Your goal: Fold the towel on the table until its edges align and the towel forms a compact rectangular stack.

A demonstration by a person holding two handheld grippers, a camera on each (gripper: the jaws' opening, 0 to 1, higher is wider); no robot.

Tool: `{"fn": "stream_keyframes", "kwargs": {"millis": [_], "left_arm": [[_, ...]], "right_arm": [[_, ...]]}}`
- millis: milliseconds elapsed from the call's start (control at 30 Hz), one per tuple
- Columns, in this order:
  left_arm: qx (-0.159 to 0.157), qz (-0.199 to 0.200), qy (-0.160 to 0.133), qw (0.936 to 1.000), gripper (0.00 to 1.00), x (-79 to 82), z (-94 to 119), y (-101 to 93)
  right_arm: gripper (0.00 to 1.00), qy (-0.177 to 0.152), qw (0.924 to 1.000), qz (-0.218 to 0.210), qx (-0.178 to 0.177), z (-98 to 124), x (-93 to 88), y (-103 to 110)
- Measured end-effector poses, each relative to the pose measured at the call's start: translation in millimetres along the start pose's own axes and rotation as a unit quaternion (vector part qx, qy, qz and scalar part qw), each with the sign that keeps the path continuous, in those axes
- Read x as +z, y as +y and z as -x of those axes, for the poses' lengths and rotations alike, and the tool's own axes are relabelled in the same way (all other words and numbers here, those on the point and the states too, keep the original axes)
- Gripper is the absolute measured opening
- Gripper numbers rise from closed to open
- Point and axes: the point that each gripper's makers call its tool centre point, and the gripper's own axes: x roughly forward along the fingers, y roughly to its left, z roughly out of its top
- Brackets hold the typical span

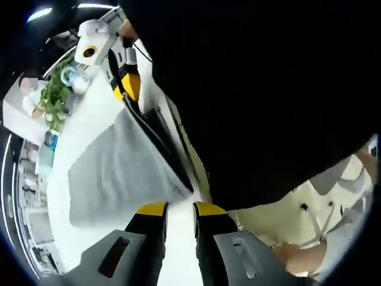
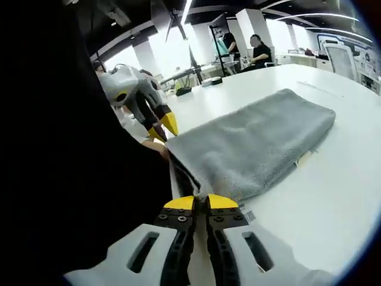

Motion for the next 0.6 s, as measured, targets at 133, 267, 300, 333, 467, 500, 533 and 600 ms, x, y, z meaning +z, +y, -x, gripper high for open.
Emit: {"fn": "stream_keyframes", "kwargs": {"millis": [133,267,300,333,467,500,533,600], "left_arm": [[0.008,-0.034,0.000,0.9994,0.20,2.1,-8,1.7],[0.032,-0.037,-0.025,0.9985,0.17,13.3,-7,9.7],[0.031,-0.037,-0.025,0.9985,0.13,13.3,-8,9.7],[0.024,-0.002,-0.024,0.9994,0.09,11.9,-11,8.2],[0.041,0.134,-0.059,0.9884,0.06,13.7,-6,22.0],[0.040,0.169,-0.070,0.9823,0.06,14.7,-4,24.4],[0.042,0.198,-0.081,0.9760,0.05,15.4,-2,28.0],[0.047,0.279,-0.102,0.9538,0.05,13.4,3,37.1]], "right_arm": [[0.03,-0.002,0.9999,-0.012,0.001,0,-0.7,-1],[0.03,-0.005,0.9997,-0.026,-0.002,1,-0.3,-3],[0.03,-0.010,0.9994,-0.032,-0.002,2,-0.1,-5],[0.03,-0.013,0.9993,-0.036,-0.002,3,-0.3,-5],[0.04,-0.013,0.9997,-0.006,-0.018,4,-4.0,-7],[0.05,-0.014,0.9997,0.001,-0.020,5,-5.0,-6],[0.05,-0.013,0.9997,0.005,-0.022,5,-6.5,-5],[0.07,-0.015,0.9995,0.011,-0.025,6,-8.0,-3]]}}
